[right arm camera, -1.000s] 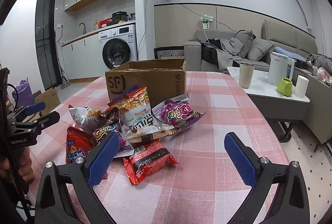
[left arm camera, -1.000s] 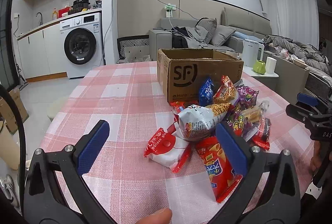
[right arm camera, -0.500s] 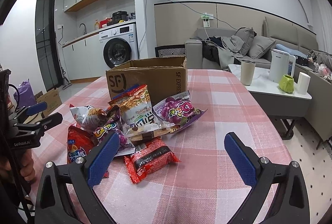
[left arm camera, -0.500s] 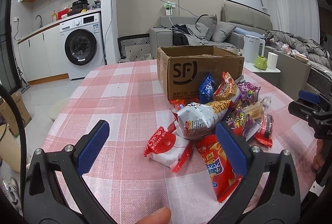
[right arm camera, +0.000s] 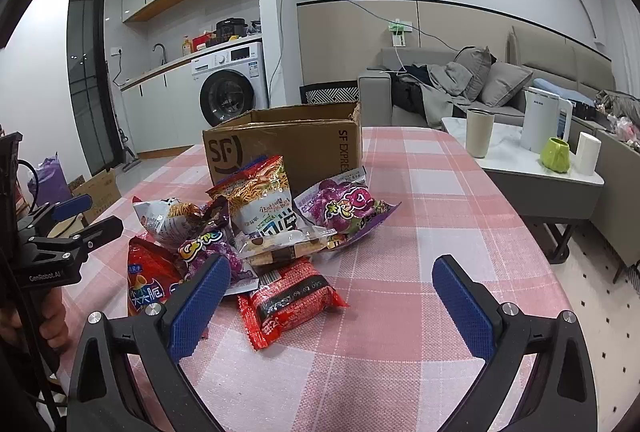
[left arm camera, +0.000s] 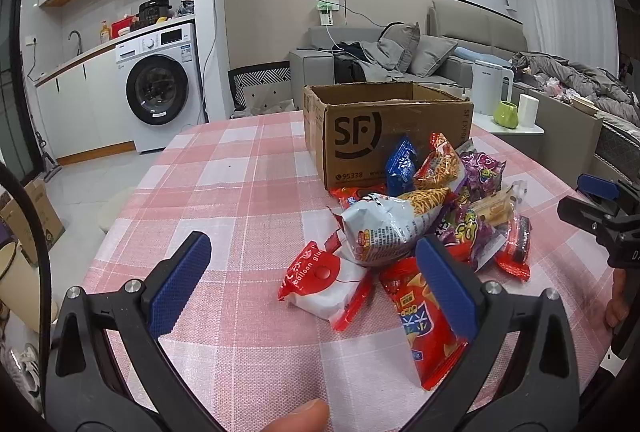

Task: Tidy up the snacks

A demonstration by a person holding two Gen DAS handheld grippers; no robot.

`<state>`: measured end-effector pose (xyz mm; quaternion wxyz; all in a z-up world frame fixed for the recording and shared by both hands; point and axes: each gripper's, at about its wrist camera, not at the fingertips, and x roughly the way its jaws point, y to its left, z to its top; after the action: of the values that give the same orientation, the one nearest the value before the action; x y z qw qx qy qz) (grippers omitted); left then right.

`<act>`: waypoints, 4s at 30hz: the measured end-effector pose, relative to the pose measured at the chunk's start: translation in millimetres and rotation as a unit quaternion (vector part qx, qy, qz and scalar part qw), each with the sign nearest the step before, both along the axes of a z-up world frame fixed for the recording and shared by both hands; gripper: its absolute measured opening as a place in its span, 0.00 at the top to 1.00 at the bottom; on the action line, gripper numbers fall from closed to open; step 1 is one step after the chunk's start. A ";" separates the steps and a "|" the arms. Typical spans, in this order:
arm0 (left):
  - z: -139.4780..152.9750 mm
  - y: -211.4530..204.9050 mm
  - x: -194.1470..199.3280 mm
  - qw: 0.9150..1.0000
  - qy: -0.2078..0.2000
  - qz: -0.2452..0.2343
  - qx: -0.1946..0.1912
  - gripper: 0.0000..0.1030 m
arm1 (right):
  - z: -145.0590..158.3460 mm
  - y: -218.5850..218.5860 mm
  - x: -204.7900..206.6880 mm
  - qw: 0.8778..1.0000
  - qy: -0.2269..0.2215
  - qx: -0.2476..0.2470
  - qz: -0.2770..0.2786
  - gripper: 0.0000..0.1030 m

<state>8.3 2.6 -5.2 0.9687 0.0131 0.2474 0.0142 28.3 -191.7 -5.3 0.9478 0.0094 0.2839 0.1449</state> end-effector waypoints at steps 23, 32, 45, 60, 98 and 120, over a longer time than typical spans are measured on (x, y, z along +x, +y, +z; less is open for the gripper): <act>-0.5 8.0 3.6 1.000 0.009 0.009 -0.016 0.01 | -5.5 2.7 4.2 1.000 0.013 -0.006 0.009 0.00; 0.1 8.1 2.0 1.000 0.005 0.009 -0.014 0.01 | -8.3 5.7 9.7 0.999 0.027 -0.011 0.015 0.00; -0.6 -6.0 1.5 1.000 0.015 -0.011 -0.006 0.01 | -12.4 8.9 21.5 0.998 0.053 -0.015 0.025 0.00; -16.7 -28.6 11.3 0.991 0.094 -0.096 -0.031 0.01 | -39.9 26.4 47.8 0.984 0.155 -0.046 0.069 0.00; -27.8 -39.9 19.0 0.970 0.135 -0.178 -0.091 0.66 | -44.8 17.6 39.9 0.979 0.173 -0.048 0.100 0.51; 18.7 -25.4 -1.4 0.983 0.067 -0.146 -0.088 0.66 | 5.4 -15.0 11.1 0.994 0.093 0.006 0.060 0.52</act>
<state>6.9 -22.7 13.5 0.9389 -0.0351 0.3078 -0.1501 39.4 -206.7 0.1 0.9068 0.0118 0.3700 0.2017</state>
